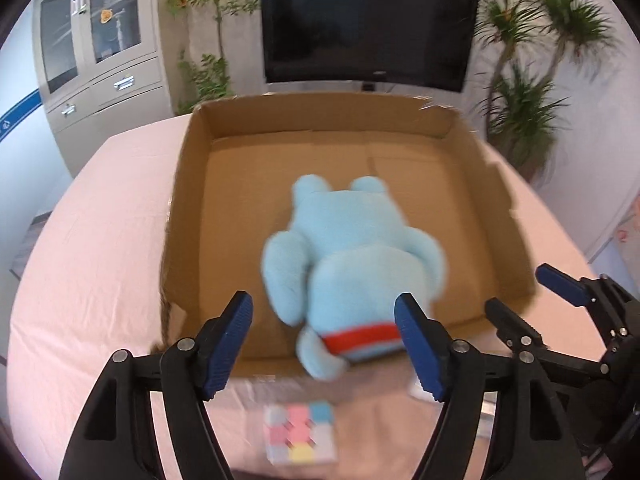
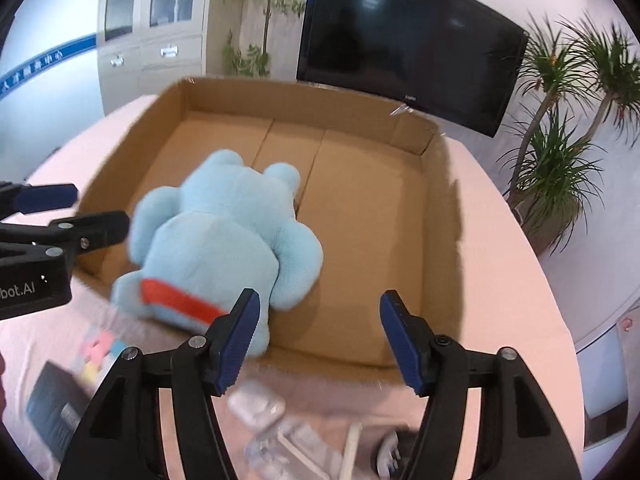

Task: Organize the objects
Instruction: 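Open the right gripper to drop the plush toy into the box, then move the right gripper to the cream phone case and grasp its rim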

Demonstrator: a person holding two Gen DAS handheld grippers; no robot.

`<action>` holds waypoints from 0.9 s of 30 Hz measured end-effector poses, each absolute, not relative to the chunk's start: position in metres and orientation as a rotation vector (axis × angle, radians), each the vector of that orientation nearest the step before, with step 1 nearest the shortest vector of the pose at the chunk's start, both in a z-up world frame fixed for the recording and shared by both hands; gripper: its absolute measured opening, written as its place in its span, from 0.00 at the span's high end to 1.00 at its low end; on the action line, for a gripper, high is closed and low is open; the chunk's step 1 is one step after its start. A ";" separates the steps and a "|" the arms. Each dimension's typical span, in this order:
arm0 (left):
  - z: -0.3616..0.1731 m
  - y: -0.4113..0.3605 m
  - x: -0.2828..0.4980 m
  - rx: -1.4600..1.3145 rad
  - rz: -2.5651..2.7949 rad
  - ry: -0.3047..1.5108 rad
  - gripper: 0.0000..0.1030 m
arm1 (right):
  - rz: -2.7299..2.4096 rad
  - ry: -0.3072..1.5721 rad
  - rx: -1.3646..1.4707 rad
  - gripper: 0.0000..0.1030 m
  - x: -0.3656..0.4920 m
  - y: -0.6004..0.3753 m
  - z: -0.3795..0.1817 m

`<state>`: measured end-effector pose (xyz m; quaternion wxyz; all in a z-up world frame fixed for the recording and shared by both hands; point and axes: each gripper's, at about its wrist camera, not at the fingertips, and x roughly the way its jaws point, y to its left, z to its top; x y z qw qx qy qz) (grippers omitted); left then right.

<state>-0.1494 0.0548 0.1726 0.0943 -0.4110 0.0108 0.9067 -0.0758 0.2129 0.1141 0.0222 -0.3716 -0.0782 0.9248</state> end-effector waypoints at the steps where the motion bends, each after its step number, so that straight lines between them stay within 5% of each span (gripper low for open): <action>1: 0.175 0.057 -0.136 -1.196 2.694 0.014 0.25 | 2.878 -0.220 -1.138 0.39 -0.065 0.215 0.121; 8: 0.161 0.063 -0.056 -1.159 2.566 0.001 0.21 | 2.981 -0.010 -1.101 0.28 0.012 0.264 0.136; 16: 0.100 0.118 -0.020 -1.340 2.336 -0.041 0.21 | 2.815 0.243 -1.299 0.30 0.054 0.331 0.059; 21: 0.071 0.155 -0.012 -1.386 2.267 0.054 0.21 | 2.769 0.475 -1.375 0.42 0.072 0.349 0.014; 27: 0.060 0.165 -0.012 -1.407 2.239 0.047 0.21 | 2.780 0.449 -1.395 0.70 0.068 0.339 -0.001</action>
